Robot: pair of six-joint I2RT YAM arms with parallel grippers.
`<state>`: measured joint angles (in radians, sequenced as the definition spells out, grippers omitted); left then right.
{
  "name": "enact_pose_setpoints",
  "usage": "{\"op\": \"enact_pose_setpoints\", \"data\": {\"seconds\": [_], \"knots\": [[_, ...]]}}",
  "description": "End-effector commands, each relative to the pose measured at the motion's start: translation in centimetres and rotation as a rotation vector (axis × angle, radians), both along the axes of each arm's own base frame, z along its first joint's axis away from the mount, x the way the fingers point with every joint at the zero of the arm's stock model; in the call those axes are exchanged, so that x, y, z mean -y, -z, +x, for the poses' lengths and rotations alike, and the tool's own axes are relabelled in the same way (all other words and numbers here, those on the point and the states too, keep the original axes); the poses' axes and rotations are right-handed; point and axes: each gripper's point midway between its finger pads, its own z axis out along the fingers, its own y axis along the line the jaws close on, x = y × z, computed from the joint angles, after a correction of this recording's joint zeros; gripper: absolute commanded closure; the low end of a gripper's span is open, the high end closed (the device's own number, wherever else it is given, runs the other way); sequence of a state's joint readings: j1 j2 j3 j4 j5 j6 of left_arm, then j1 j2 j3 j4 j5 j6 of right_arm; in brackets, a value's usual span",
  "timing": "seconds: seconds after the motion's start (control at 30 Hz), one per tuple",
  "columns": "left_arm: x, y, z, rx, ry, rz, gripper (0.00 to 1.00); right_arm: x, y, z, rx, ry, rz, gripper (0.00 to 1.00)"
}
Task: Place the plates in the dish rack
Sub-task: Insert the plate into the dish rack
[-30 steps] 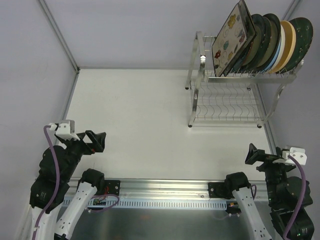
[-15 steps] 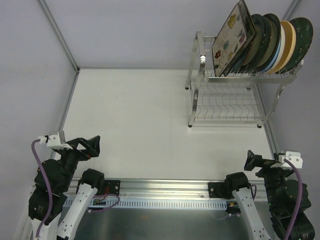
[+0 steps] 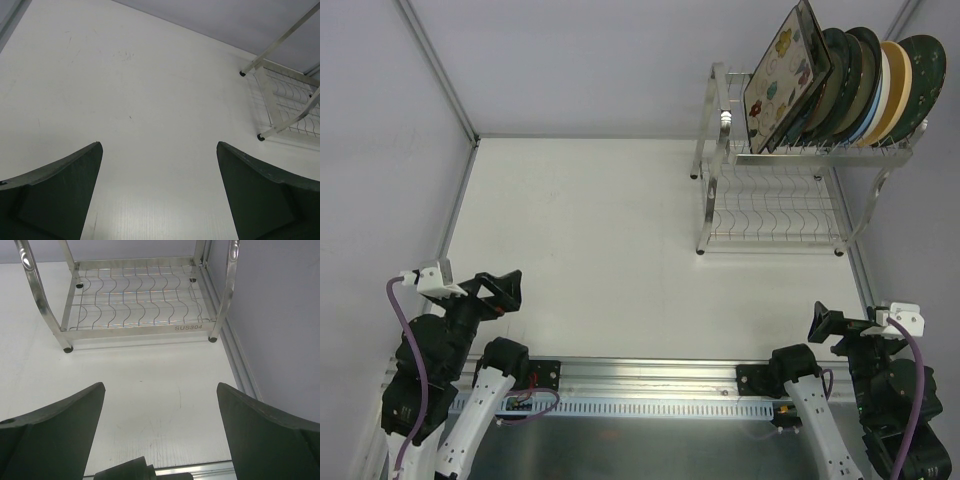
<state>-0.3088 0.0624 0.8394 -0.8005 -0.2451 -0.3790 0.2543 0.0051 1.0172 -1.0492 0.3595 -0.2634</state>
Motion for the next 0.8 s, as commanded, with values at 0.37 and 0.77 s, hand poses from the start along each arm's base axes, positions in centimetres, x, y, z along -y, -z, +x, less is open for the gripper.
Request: {"op": "enact_pose_setpoints", "data": {"seconds": [0.37, 0.77], "knots": [[0.08, -0.01, 0.51, -0.006, -0.012, -0.023, 0.01, 0.84, -1.05, -2.10, 0.113, 0.002, 0.012, 0.00], [0.32, -0.28, 0.19, 0.009, 0.001, -0.048, 0.01, 0.70, -1.06, -2.37, 0.116, -0.009, 0.020, 0.00]]}}
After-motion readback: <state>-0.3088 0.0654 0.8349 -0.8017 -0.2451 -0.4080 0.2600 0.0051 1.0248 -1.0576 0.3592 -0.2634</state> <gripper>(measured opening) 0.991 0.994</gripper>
